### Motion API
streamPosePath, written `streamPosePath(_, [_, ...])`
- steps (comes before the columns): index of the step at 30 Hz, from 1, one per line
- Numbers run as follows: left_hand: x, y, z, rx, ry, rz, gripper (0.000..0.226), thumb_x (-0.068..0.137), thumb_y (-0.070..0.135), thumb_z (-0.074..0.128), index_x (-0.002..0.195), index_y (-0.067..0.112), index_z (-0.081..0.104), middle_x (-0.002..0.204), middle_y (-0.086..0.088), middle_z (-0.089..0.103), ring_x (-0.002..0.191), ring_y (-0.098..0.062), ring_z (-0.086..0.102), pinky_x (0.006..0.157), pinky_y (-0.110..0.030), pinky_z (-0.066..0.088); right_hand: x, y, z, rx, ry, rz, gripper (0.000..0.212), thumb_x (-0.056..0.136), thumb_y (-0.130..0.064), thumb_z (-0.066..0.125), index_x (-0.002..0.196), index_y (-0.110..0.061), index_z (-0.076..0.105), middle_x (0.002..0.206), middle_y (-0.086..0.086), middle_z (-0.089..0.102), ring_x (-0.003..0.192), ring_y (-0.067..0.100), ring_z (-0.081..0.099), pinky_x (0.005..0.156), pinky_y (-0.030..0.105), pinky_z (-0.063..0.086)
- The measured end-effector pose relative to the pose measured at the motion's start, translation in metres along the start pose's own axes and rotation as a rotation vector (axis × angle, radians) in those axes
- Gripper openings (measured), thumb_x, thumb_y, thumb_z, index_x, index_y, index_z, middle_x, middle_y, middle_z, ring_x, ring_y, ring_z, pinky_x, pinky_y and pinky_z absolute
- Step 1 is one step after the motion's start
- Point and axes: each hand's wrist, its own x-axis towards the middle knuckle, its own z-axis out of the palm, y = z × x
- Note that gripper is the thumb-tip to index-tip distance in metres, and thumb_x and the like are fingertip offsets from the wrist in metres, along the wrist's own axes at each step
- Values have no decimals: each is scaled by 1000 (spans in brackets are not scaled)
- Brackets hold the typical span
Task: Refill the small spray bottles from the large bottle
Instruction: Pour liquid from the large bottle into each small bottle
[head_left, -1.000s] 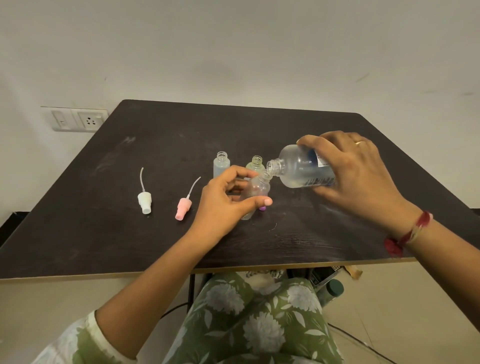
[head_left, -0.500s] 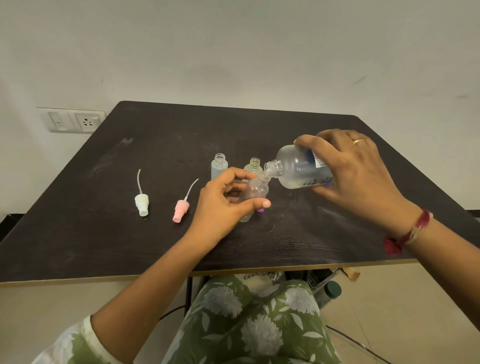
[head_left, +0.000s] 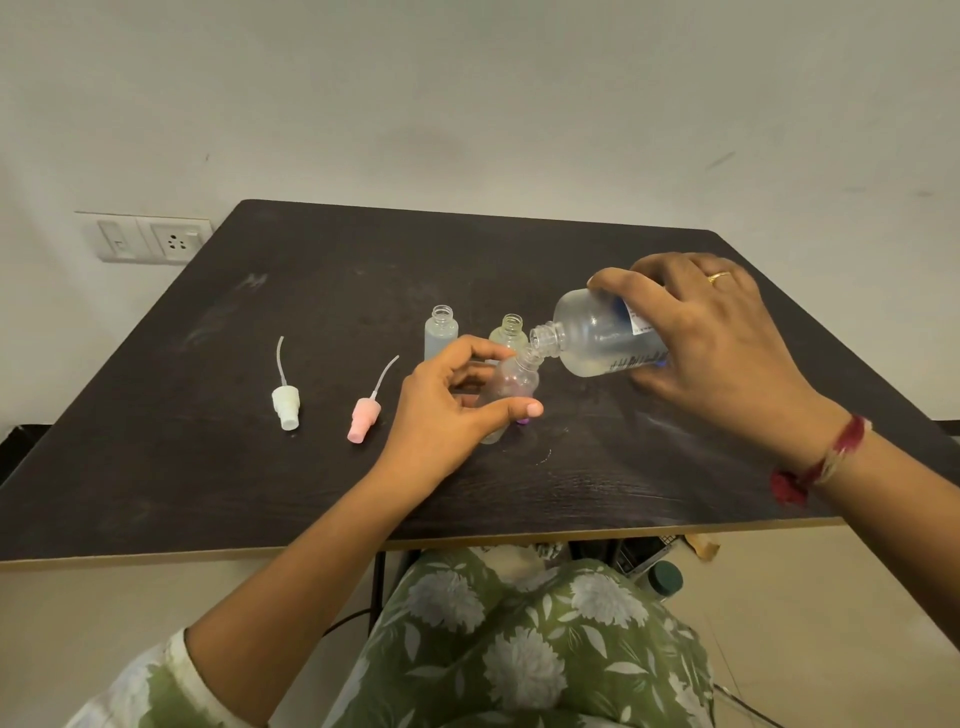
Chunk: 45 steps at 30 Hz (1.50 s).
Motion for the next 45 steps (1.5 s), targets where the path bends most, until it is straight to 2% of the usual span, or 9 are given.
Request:
streamPosePath(3, [0, 1, 0, -2, 1, 0, 42, 63, 20, 87, 97, 29, 65, 93, 7, 70, 90, -2, 66, 72, -16, 53, 0, 1, 0, -3, 1, -3, 64, 68, -19, 73, 127, -25, 48, 113, 10, 57, 107, 37, 53, 95, 48, 38])
streamPosePath(16, [-1, -1, 0, 9, 10, 8, 43, 61, 22, 88, 95, 35, 64, 94, 5, 71, 91, -3, 67, 75, -20, 55, 1, 2, 2, -20, 18, -18, 64, 69, -19, 75, 126, -27, 47, 111, 7, 56, 104, 35, 53, 93, 45, 38])
streamPosePath(23, [-2, -2, 0, 8, 4, 8, 43, 62, 22, 88, 95, 34, 64, 93, 7, 71, 91, -4, 67, 73, -16, 53, 1, 3, 1, -50, 38, -31, 62, 70, -19, 75, 125, -27, 48, 111, 7, 57, 103, 35, 53, 93, 45, 38])
streamPosePath(34, [-3, -3, -1, -9, 1, 3, 43, 62, 21, 88, 96, 32, 64, 91, 5, 72, 89, -6, 69, 77, -22, 56, 1, 1, 2, -42, 35, -25, 62, 69, -18, 74, 125, -27, 48, 111, 8, 57, 104, 35, 52, 94, 45, 37])
streamPosePath(39, [-4, -3, -1, -13, 1, -8, 43, 61, 20, 88, 94, 34, 64, 86, 15, 71, 88, 0, 67, 73, -18, 54, 1, 1, 1, -22, 37, -22, 64, 68, -16, 74, 125, -27, 47, 112, 8, 56, 104, 36, 52, 94, 46, 37])
streamPosePath(45, [-3, -2, -1, -4, 5, 2, 43, 62, 21, 87, 94, 34, 63, 91, 12, 71, 90, -1, 67, 71, -15, 53, 2, 2, 2, -32, 27, -28, 64, 68, -17, 75, 125, -27, 47, 111, 7, 56, 104, 35, 52, 93, 45, 37])
